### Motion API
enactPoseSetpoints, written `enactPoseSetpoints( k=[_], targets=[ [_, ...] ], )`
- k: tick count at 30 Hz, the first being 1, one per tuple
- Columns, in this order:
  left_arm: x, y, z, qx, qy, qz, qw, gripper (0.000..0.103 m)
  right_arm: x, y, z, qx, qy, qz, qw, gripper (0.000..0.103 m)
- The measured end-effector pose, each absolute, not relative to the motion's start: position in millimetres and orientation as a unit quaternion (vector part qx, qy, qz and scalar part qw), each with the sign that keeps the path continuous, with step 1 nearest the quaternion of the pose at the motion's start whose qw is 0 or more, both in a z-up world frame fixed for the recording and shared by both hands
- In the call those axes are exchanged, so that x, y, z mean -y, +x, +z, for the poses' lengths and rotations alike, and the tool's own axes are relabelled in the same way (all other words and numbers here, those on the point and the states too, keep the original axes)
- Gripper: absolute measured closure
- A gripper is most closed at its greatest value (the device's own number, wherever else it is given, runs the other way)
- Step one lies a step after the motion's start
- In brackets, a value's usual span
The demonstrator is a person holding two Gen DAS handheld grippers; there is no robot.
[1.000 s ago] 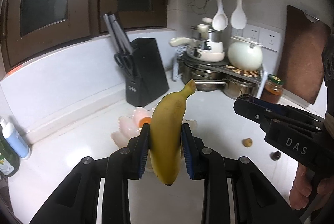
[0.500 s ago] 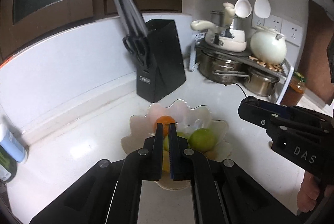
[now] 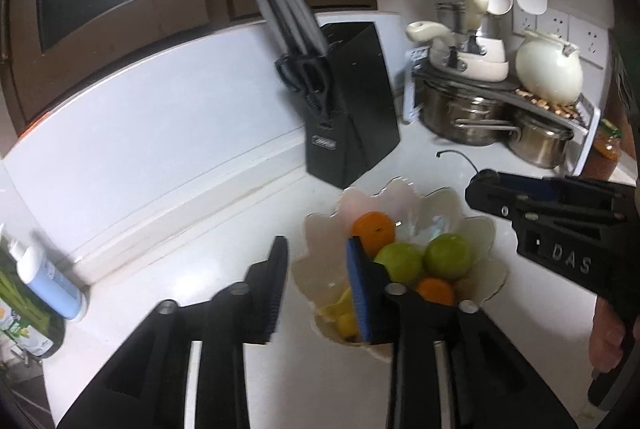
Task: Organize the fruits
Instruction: 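Open both tools to drop the banana and cherries into the bowl, then move both tools back toward the small brown fruit and dark round fruit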
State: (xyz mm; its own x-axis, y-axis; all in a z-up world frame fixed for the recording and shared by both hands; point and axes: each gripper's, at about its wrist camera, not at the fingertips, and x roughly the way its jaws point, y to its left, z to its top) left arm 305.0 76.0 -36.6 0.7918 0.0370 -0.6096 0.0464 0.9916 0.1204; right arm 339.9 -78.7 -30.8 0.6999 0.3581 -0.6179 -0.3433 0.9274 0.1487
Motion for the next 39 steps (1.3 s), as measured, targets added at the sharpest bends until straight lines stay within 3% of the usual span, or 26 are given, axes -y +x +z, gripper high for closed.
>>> enactPoseSetpoints(
  k=[11, 12, 14, 19, 23, 39],
  targets=[
    [-93, 296, -41, -0.332, 0.060, 0.040, 0.941, 0.048, 60, 359, -38, -0.342, -0.009, 0.195, 0.919, 0.073],
    [-94, 296, -40, -0.331, 0.060, 0.042, 0.941, 0.046, 59, 360, -39, -0.343, -0.009, 0.192, 0.919, 0.070],
    [-94, 294, -39, -0.328, 0.063, 0.048, 0.941, 0.042, 61, 359, -39, -0.345, -0.008, 0.183, 0.920, 0.049],
    [-91, 284, -35, -0.318, 0.070, 0.049, 0.944, 0.036, 68, 345, -33, -0.332, -0.007, 0.163, 0.929, 0.048],
    [-86, 271, -29, -0.305, 0.069, 0.042, 0.949, 0.033, 78, 327, -26, -0.320, 0.002, 0.147, 0.936, 0.041],
    [-42, 234, -1, -0.253, 0.070, -0.009, 0.965, 0.006, 134, 260, 1, -0.283, 0.032, 0.056, 0.957, 0.029]
  ],
)
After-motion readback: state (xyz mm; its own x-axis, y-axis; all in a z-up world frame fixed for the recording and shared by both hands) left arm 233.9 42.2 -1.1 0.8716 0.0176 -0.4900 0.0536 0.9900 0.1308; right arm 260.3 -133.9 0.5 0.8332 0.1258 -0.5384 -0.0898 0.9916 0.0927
